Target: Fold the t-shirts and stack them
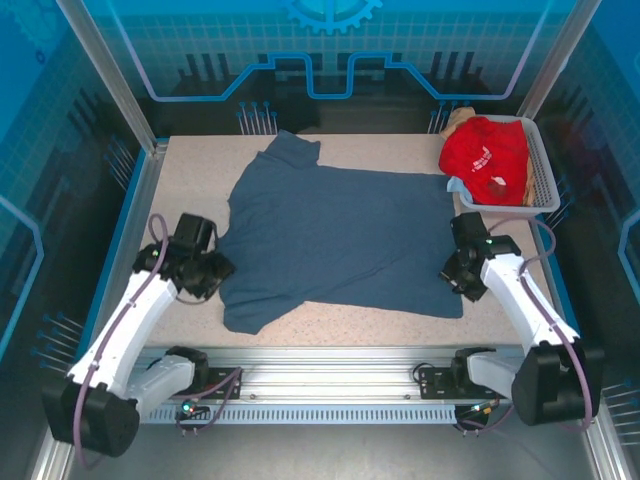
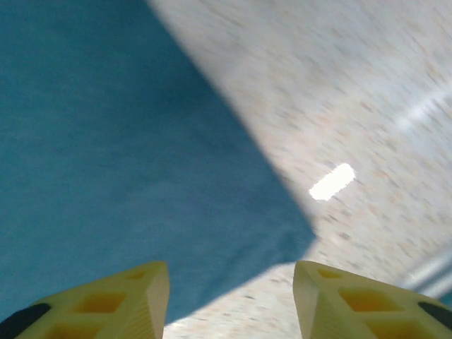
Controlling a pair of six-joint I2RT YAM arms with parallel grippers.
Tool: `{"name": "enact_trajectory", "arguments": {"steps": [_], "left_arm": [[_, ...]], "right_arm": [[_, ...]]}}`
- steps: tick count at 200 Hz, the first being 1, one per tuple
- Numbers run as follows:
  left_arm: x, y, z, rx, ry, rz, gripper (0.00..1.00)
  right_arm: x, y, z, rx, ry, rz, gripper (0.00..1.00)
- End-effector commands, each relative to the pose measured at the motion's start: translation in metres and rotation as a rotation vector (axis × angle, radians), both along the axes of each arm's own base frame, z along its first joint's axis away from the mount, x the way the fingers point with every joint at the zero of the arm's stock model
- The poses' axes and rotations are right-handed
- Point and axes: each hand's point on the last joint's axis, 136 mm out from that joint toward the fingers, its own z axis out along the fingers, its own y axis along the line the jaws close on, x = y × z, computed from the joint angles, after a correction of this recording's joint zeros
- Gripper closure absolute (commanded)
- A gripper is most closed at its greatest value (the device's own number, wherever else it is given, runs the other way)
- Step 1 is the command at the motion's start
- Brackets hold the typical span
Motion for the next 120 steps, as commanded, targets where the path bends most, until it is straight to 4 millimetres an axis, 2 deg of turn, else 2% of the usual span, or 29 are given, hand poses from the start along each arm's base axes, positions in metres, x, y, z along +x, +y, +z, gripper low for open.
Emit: {"name": "enact_trajectory", "arguments": {"steps": [1,30,32,35,47,62,83,99,120], "left_arm": [[0.064,-0.022,-0.013,-0.051,-0.032,-0.055,0.65],[0.137,-0.040,-0.049,-0.090,0.017,-0.066,0.81],[0.140,-0.041,-0.053,-0.093,0.027,-0.066,0.81],[0.145,-0.042,-0.057,-0.094,0.038,-0.067,0.81],[0.159,-0.043,-0.075,-0.085,0.081,-0.072,0.82],[0.167,-0.037,-0.098,-0.086,0.136,-0.045,0.83],[0.167,-0.023,-0.124,-0.105,0.199,0.019,0.84],[0.164,-0.005,-0.137,-0.103,0.236,0.074,0.84],[0.166,0.023,-0.146,-0.116,0.252,0.153,0.85]], "right_arm": [[0.040,0.023,-0.004,0.055,-0.101,0.114,0.55],[0.069,0.035,-0.032,0.083,-0.058,0.146,0.63],[0.068,0.035,-0.036,0.081,-0.043,0.145,0.63],[0.077,0.035,-0.032,0.076,-0.054,0.144,0.63],[0.081,0.035,-0.043,0.076,-0.013,0.128,0.63],[0.089,0.041,-0.060,0.109,0.031,0.121,0.63],[0.097,0.057,-0.081,0.155,0.122,0.128,0.62],[0.102,0.067,-0.091,0.166,0.198,0.136,0.61],[0.123,0.085,-0.094,0.202,0.230,0.162,0.60]]}}
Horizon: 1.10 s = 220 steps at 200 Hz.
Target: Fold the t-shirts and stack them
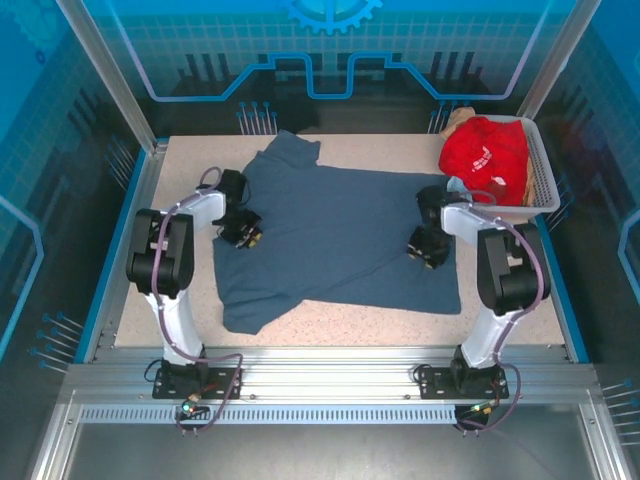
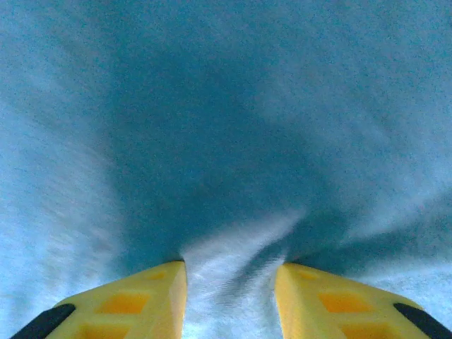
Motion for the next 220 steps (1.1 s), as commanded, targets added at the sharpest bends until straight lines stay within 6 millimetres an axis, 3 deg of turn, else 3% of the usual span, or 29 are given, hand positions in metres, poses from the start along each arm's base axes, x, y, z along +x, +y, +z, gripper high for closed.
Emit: {"name": "enact_trajectory", "arguments": {"steps": [1,32,63,68,86,90,103,116,133,164,186,203,220], "left_arm": [[-0.002,0.036,-0.019,0.004,0.063,0.109,0.85],[0.019,0.067,-0.023,-0.030,0.054,0.159,0.85],[0.054,0.081,-0.016,-0.050,-0.010,0.152,0.83],[0.059,0.082,-0.013,-0.050,-0.019,0.147,0.81],[0.075,0.082,0.017,-0.004,-0.097,0.094,0.73],[0.076,0.082,0.026,0.023,-0.115,0.078,0.70],[0.070,0.084,0.055,0.100,-0.155,0.050,0.55],[0.046,0.083,0.078,0.152,-0.159,0.047,0.48],[-0.005,0.071,0.090,0.174,-0.127,0.047,0.45],[-0.134,0.039,0.070,0.153,0.058,0.066,0.45],[-0.203,0.028,0.051,0.133,0.143,0.069,0.44],[-0.232,0.028,0.037,0.126,0.180,0.079,0.44],[-0.237,0.024,0.025,0.104,0.177,0.083,0.41]], "right_arm": [[0.010,0.028,-0.011,0.070,0.080,0.022,0.60],[0.046,0.048,-0.014,0.115,0.135,0.045,0.60],[0.083,0.063,-0.018,0.138,0.161,0.084,0.59],[0.085,0.063,-0.026,0.128,0.175,0.086,0.59],[0.096,0.062,-0.018,0.103,0.115,0.101,0.56],[0.101,0.062,-0.002,0.102,0.064,0.109,0.55],[0.104,0.061,0.020,0.088,-0.025,0.127,0.53],[0.100,0.055,0.040,0.071,-0.083,0.128,0.50],[0.083,0.045,0.060,0.053,-0.122,0.124,0.47],[0.034,0.032,0.076,0.065,-0.120,0.109,0.46],[0.002,0.028,0.080,0.091,-0.139,0.104,0.44],[-0.020,0.027,0.076,0.117,-0.139,0.099,0.44],[-0.037,0.029,0.068,0.152,-0.129,0.102,0.44]]}}
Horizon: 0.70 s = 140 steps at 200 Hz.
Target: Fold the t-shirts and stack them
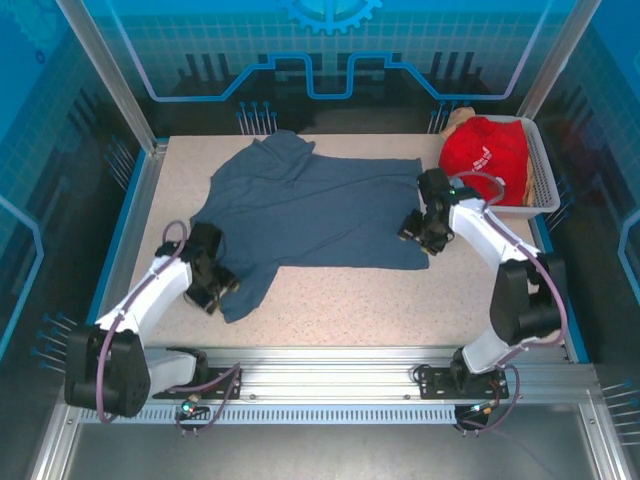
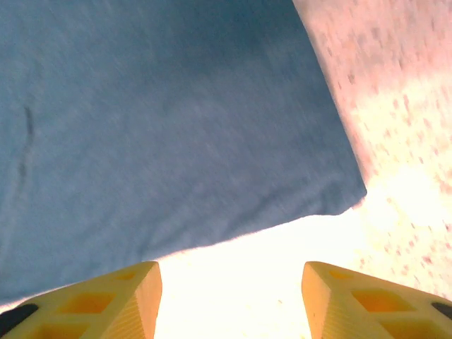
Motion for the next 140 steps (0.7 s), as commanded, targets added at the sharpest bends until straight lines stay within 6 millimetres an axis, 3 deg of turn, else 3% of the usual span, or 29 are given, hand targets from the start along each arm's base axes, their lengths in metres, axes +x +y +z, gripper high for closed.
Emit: {"name": "enact_trajectory", "arguments": {"steps": [1,28,52,76,95,110,140], "left_arm": [[-0.019,-0.003,-0.011,-0.019,0.041,0.053,0.41],[-0.006,-0.009,-0.024,-0.046,0.021,0.059,0.37],[0.005,-0.011,-0.036,-0.059,0.004,0.069,0.44],[0.019,-0.015,-0.048,-0.072,-0.021,0.062,0.59],[0.023,-0.018,-0.054,-0.083,-0.014,0.055,0.83],[0.022,-0.012,-0.048,-0.054,-0.029,0.055,0.99],[0.013,-0.008,-0.030,-0.039,-0.069,0.053,1.00]], "right_arm": [[-0.021,0.001,-0.012,0.055,0.020,-0.002,0.44],[-0.041,-0.005,-0.020,0.084,0.035,-0.020,0.44],[-0.050,-0.015,-0.022,0.094,0.026,-0.042,0.44],[-0.051,-0.023,-0.023,0.091,0.027,-0.058,0.44],[-0.048,-0.029,-0.028,0.097,0.040,-0.088,0.44],[-0.048,-0.033,-0.034,0.095,0.065,-0.122,0.44],[-0.044,-0.041,-0.050,0.093,0.118,-0.225,0.48]]}}
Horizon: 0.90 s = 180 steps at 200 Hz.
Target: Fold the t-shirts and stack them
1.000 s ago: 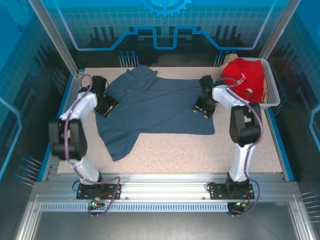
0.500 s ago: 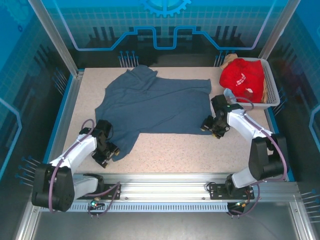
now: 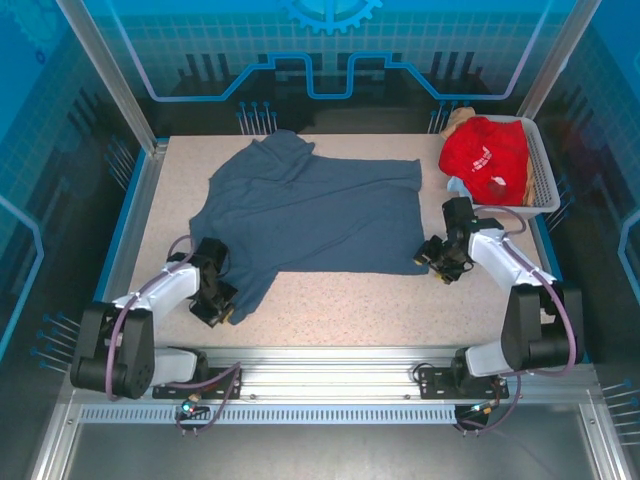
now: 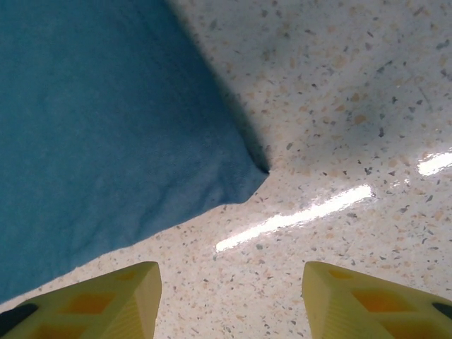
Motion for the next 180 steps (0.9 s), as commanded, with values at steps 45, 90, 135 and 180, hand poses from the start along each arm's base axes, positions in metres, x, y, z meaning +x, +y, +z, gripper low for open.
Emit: {"name": "enact_trajectory", "arguments": {"steps": [45,90,135,180], "left_arm": [[0.008,-0.011,0.011,-0.064,-0.122,-0.018,1.00],[0.012,-0.014,0.015,-0.076,-0.134,-0.030,1.00],[0.015,-0.015,0.018,-0.082,-0.145,-0.036,1.00],[0.016,-0.016,0.021,-0.086,-0.145,-0.039,1.00]], "right_arm": [[-0.008,-0.009,-0.028,-0.021,0.140,-0.149,0.54],[0.015,-0.005,-0.032,-0.001,0.080,-0.118,0.63],[0.015,-0.006,-0.049,-0.014,0.137,-0.128,0.66],[0.030,-0.008,-0.047,-0.052,0.110,-0.100,0.92]]}}
